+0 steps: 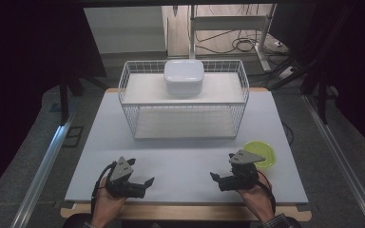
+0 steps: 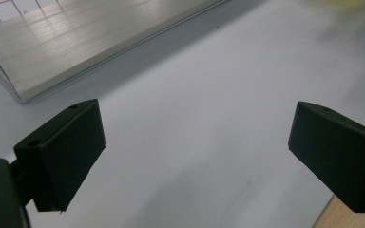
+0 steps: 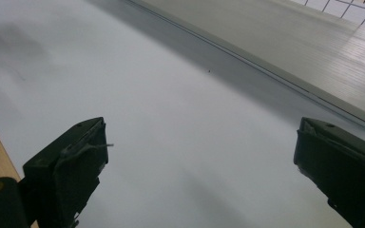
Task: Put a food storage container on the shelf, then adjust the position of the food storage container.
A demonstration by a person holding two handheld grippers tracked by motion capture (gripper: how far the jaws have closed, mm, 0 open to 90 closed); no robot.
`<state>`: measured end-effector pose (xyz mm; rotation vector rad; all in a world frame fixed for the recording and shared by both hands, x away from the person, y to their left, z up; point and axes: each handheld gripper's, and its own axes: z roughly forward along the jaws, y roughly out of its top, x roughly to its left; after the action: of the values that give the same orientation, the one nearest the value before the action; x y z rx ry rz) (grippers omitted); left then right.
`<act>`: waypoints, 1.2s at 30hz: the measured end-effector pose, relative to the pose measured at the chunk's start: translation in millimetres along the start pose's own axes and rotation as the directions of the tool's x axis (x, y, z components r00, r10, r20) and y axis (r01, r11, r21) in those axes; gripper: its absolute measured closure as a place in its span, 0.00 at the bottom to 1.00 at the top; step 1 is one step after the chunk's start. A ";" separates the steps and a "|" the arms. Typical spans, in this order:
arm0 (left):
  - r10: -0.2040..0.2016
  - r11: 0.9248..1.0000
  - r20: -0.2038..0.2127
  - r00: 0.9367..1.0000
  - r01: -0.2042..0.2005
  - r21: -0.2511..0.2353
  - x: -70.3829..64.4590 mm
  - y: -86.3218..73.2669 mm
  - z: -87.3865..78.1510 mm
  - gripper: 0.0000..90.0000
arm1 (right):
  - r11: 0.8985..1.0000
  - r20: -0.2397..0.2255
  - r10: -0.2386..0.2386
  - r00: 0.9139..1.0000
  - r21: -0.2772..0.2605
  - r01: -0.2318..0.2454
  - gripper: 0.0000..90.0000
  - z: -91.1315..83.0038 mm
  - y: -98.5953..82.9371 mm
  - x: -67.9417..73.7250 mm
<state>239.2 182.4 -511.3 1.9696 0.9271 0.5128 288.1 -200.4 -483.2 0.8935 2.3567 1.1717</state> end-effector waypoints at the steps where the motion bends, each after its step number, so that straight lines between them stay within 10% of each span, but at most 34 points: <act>1: 0.005 1.000 0.000 1.000 -0.005 -0.004 -0.7 0.5 -0.3 0.05 | 1.000 0.003 0.002 1.000 0.000 -0.002 0.05 0.0 -0.1 -0.3; 17: 0.006 1.000 0.001 1.000 -0.006 0.007 -0.6 -1.2 2.3 0.05 | 0.996 0.101 0.080 0.992 0.016 -0.083 0.04 -8.3 1.4 -18.8; 27: -0.002 1.000 0.007 1.000 0.002 0.019 -0.1 -2.4 4.9 0.05 | 0.989 0.197 0.145 0.970 -0.032 -0.142 0.61 -42.8 -2.0 -56.7; 36: 0.002 1.000 0.011 1.000 -0.003 0.028 -1.9 -2.9 7.9 0.05 | 0.979 0.297 0.204 0.933 -0.053 -0.197 0.84 -63.6 -12.7 -88.2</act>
<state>242.0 177.7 -517.9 1.9973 0.9295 0.4918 312.4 -302.7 -452.4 1.2351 2.0412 1.0455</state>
